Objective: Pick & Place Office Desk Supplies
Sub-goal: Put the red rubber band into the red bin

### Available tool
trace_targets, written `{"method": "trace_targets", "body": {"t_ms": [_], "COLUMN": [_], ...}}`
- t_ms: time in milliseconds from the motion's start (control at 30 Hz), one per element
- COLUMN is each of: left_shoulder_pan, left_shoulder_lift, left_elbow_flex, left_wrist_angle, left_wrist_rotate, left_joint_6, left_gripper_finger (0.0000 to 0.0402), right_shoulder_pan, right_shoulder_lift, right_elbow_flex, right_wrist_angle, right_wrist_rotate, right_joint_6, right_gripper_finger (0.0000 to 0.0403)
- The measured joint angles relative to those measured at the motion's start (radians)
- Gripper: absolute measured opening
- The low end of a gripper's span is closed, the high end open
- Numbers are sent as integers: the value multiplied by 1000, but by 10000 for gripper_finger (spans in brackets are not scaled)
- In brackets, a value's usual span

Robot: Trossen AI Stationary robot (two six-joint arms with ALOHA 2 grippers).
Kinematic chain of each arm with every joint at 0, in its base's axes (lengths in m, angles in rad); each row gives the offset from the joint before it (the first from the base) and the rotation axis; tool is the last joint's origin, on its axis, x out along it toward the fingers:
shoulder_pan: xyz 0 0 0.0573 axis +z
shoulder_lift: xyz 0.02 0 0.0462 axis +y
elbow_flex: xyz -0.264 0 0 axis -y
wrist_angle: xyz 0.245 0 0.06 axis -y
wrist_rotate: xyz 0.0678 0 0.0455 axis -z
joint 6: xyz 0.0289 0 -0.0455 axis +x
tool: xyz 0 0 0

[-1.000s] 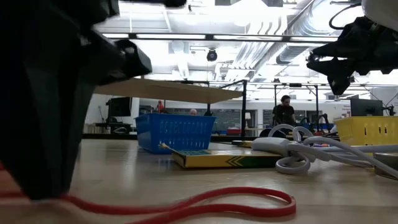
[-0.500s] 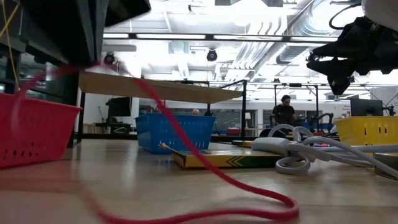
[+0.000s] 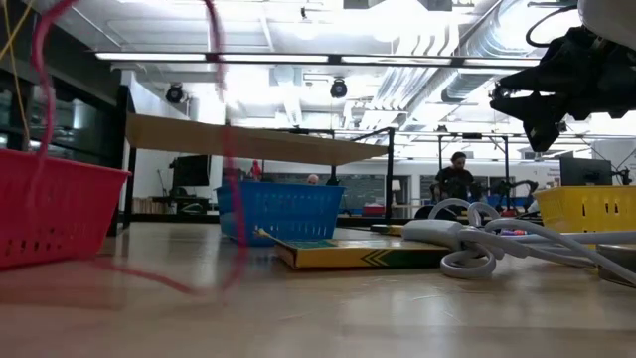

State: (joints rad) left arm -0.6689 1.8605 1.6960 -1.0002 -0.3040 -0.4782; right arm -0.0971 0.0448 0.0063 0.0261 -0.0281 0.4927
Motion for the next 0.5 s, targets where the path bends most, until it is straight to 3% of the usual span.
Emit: {"method": "trace_targets", "body": {"t_ms": [500], "left_shoulder_pan": [-1], "left_shoulder_lift": [-158], "left_elbow_flex": [1], "left_wrist_angle": [-129], "left_wrist_rotate": [-71], "left_joint_6": [0], "left_gripper_finger": [1], "right_shoulder_pan": [0], "right_shoulder_lift": [0], "right_elbow_flex": [0], "right_wrist_angle": [0], "right_wrist_rotate": [0], "right_joint_6": [0], "right_gripper_finger": [150]}}
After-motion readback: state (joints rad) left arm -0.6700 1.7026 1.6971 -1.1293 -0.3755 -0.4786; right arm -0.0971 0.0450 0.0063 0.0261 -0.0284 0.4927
